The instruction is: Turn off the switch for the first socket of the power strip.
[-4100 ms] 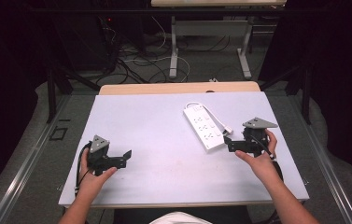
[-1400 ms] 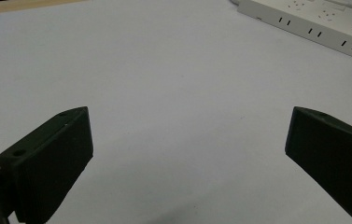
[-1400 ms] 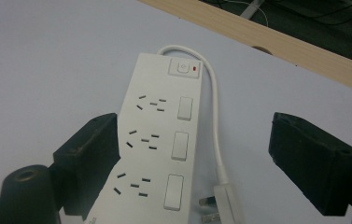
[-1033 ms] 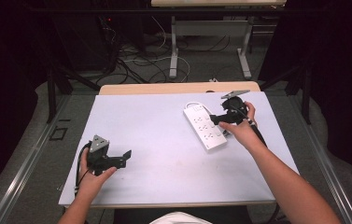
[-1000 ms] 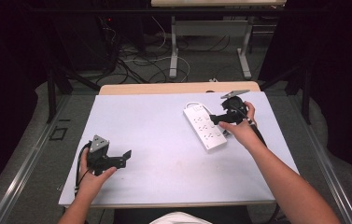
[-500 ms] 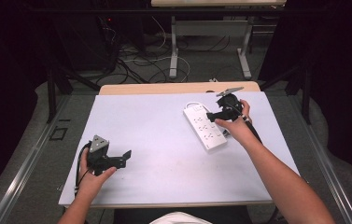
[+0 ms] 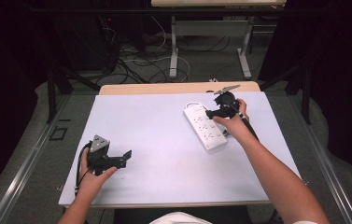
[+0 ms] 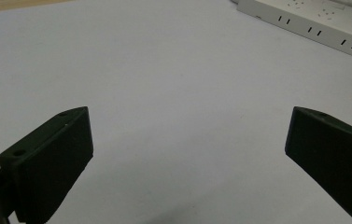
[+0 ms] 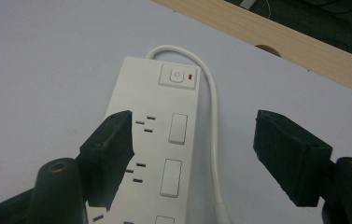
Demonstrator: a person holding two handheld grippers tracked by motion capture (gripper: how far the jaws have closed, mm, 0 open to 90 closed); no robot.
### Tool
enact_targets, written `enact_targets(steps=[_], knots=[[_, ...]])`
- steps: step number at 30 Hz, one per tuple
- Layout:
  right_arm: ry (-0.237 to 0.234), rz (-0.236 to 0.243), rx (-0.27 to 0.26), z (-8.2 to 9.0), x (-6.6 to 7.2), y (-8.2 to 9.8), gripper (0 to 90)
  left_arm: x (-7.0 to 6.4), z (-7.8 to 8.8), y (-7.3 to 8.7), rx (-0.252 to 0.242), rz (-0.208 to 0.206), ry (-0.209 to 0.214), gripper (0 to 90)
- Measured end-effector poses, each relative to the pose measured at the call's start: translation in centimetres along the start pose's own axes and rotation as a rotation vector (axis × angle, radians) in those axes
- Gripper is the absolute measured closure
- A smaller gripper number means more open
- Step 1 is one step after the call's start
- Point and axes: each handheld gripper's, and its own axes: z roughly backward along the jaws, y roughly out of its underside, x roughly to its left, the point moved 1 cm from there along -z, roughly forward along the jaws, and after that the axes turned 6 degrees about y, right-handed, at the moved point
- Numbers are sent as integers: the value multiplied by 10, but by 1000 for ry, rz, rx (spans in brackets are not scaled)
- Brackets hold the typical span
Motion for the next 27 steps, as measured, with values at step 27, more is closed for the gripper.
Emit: enact_targets(steps=[27], knots=[[31,-61,80,-27,-5,-2,394,0,0,0,-2,1,1,12]])
